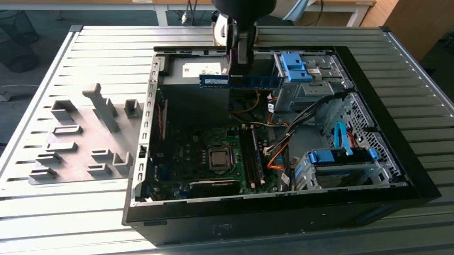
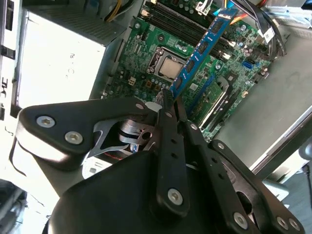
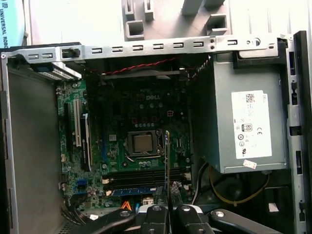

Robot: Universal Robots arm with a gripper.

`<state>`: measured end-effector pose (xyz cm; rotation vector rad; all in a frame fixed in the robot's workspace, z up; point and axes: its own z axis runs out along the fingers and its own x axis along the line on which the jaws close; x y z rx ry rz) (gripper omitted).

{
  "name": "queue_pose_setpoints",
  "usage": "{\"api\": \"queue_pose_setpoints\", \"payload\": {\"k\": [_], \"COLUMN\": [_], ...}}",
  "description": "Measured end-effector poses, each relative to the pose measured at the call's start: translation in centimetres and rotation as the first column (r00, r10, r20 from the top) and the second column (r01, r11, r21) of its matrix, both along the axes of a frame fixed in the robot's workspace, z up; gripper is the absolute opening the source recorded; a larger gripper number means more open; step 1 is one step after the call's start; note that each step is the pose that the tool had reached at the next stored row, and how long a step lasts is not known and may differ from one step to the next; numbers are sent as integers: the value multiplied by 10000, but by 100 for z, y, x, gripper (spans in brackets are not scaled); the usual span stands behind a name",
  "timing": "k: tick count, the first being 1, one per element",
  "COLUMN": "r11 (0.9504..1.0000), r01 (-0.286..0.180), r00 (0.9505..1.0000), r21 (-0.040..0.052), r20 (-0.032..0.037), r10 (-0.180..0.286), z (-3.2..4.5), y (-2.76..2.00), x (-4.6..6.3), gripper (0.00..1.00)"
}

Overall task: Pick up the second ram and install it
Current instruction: 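Insert the second ram into the second slot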

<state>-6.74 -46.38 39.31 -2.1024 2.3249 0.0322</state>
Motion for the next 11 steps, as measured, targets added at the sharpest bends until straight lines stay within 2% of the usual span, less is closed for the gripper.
{"api": "queue_pose_setpoints", "payload": {"k": [5, 11], "r11": [9990, 9956], "r01": [438, 939], "r00": [9990, 9956], "r21": [-5, -11], "r20": [0, 0], "r10": [-438, -939], "z": [0, 0], "y": [0, 0], "x": [0, 0], "gripper": [14, 14]}}
